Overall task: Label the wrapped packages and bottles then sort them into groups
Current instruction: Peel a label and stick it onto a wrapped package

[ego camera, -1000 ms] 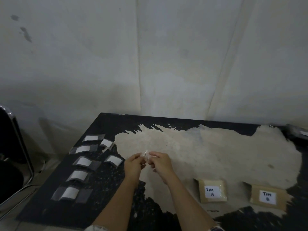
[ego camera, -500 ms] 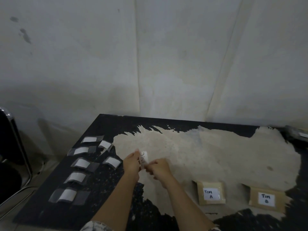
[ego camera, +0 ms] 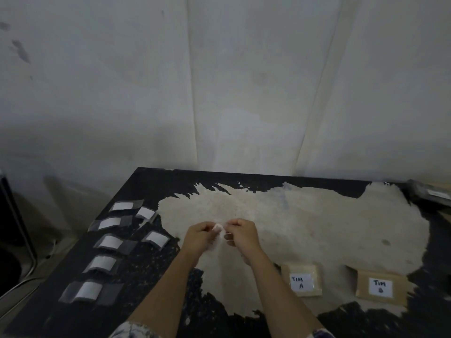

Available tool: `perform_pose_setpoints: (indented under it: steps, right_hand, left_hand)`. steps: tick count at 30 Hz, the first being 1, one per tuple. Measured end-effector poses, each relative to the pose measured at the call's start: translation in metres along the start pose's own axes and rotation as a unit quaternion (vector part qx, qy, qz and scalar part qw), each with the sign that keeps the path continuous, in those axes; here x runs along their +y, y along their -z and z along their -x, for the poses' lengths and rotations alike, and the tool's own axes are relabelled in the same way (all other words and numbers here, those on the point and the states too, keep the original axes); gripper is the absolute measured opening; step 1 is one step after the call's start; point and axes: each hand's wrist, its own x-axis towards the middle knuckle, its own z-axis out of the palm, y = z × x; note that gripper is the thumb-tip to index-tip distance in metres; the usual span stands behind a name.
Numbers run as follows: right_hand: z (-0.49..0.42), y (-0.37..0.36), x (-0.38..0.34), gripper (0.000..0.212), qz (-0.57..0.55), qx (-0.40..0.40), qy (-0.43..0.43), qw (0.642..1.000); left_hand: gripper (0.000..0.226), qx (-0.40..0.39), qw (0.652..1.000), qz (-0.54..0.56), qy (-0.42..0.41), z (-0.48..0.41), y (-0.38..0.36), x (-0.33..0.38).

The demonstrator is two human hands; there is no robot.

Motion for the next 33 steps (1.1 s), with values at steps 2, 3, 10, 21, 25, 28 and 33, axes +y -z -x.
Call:
perform_pose_setpoints:
  steps: [2, 3, 10, 21, 25, 28, 33]
  right_hand:
    - [0.001, 0.011, 0.004, 0.012, -0.017, 0.012, -0.008, 1.000]
    - [0.001, 0.017, 0.005, 0.013, -0.025, 0.021, -0.008, 0.999]
    - [-0.011, 0.081, 0.010, 0.032, -0.059, 0.102, -0.001, 0.993]
    - [-0.049, 0.264, 0.013, 0.016, 0.089, 0.101, 0.044, 0.990]
    - [-0.064, 0.334, 0.008, 0.019, 0.015, 0.118, 0.006, 0.993]
    - [-0.070, 0.373, 0.009, 0.018, -0.029, 0.124, -0.009, 0.992]
    - [-0.064, 0.413, 0.018, 0.009, -0.037, 0.135, -0.014, 0.990]
  left_hand:
    - [0.012, -0.017, 1.000, -0.024, -0.003, -0.002, -0.009, 0.002]
    - [0.011, -0.025, 0.999, -0.034, -0.003, -0.003, -0.016, 0.004]
    - [0.011, -0.089, 0.992, -0.082, 0.018, -0.010, -0.082, 0.029]
    - [0.012, -0.156, 0.974, -0.162, -0.001, -0.032, -0.253, 0.064]
    - [0.011, -0.150, 0.983, -0.093, 0.042, -0.038, -0.307, 0.073]
    - [0.008, -0.103, 0.992, -0.023, 0.071, -0.039, -0.337, 0.076]
    - [0.014, -0.062, 0.993, 0.031, 0.100, -0.027, -0.378, 0.074]
